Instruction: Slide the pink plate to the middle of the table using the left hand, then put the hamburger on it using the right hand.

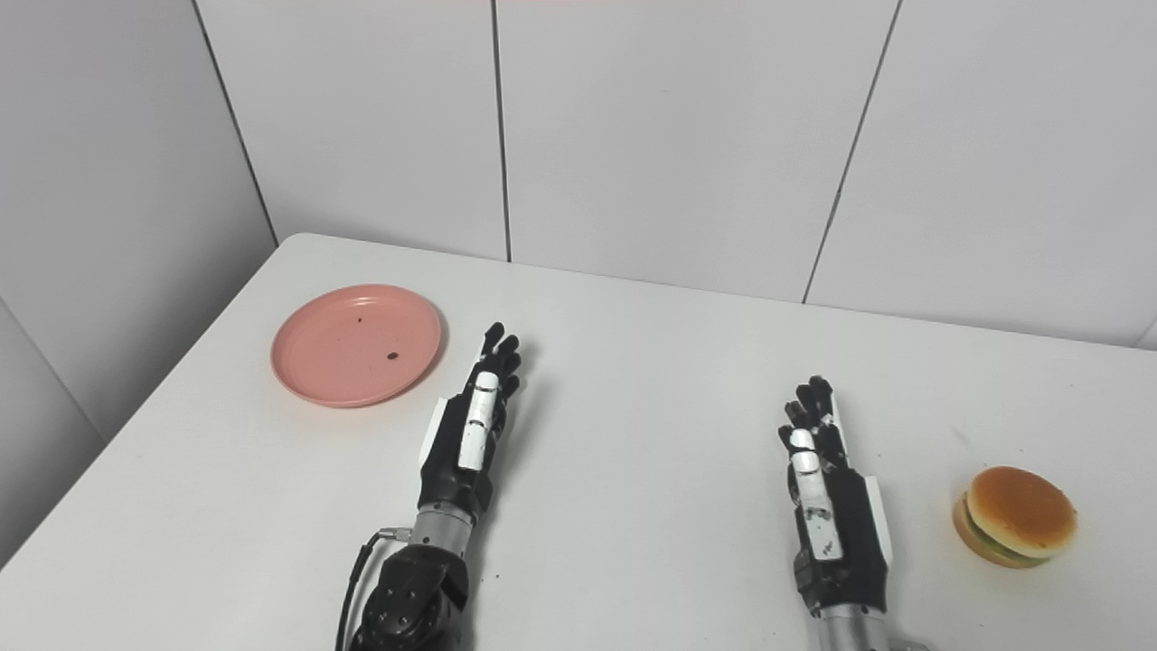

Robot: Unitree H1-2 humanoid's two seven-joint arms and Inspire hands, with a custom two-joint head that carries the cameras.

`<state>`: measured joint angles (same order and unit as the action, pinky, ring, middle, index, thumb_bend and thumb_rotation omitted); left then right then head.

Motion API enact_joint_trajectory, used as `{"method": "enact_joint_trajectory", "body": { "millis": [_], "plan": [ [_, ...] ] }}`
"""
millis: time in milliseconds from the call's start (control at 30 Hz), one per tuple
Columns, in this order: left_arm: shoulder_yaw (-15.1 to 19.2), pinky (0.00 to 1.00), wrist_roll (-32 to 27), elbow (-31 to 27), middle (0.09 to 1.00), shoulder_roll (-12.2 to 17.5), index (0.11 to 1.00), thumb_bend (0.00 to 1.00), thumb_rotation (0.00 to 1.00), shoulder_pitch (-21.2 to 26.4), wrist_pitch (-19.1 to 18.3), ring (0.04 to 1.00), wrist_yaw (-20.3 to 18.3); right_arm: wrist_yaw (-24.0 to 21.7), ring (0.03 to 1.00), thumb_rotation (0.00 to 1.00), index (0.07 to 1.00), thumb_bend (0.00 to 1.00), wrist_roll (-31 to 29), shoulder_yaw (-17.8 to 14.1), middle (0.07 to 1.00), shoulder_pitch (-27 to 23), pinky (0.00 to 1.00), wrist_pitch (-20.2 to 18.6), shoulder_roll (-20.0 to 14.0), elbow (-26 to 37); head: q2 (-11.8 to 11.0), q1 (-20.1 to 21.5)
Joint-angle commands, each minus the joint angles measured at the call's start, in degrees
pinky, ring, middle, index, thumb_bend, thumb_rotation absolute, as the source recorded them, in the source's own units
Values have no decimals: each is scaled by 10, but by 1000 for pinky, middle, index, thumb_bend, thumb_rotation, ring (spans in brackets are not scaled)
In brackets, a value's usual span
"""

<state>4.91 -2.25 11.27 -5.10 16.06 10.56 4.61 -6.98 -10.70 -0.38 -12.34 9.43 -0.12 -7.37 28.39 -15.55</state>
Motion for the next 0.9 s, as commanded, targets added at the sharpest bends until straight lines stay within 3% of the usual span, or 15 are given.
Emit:
{"method": "enact_joint_trajectory", "body": {
  "millis": [0, 67, 200, 400, 600, 767, 867],
  "plan": [
    [17, 1000, -13, -26, 956, 21, 949, 654, 1000, -1, -1, 967, 3, -4, 1000, 778, 1000, 592, -1, -15, 1000, 23, 1000, 13, -20, -24, 0, 0],
    [26, 1000, -2, -37, 944, 28, 936, 657, 1000, 1, 0, 954, 15, -5, 1000, 782, 1000, 588, 0, -15, 1000, 22, 1000, 18, -21, -26, 0, 0],
    [55, 904, 15, -63, 885, 45, 885, 609, 1000, 13, 14, 886, 49, -11, 1000, 786, 1000, 584, -5, -15, 1000, 22, 1000, 16, -22, -27, 1, -2],
    [78, 925, -2, -81, 849, 62, 849, 660, 1000, 19, 1, 875, 64, -8, 1000, 767, 1000, 600, -7, -17, 1000, 21, 1000, 14, -21, -28, 2, -3],
    [106, 857, -1, -52, 787, 79, 791, 658, 1000, 38, 33, 814, 82, -6, 1000, 779, 1000, 610, -4, -16, 1000, 22, 1000, 16, -21, -28, 3, -2],
    [126, 874, -11, -27, 777, 95, 770, 673, 1000, 45, 52, 799, 87, -8, 1000, 784, 1000, 608, -4, -16, 1000, 22, 1000, 19, -22, -29, 5, -1],
    [137, 801, -3, -7, 728, 103, 728, 642, 1000, 53, 75, 748, 104, -7, 1000, 789, 1000, 592, -3, -16, 1000, 23, 1000, 17, -22, -26, 4, -2]
  ]
}}
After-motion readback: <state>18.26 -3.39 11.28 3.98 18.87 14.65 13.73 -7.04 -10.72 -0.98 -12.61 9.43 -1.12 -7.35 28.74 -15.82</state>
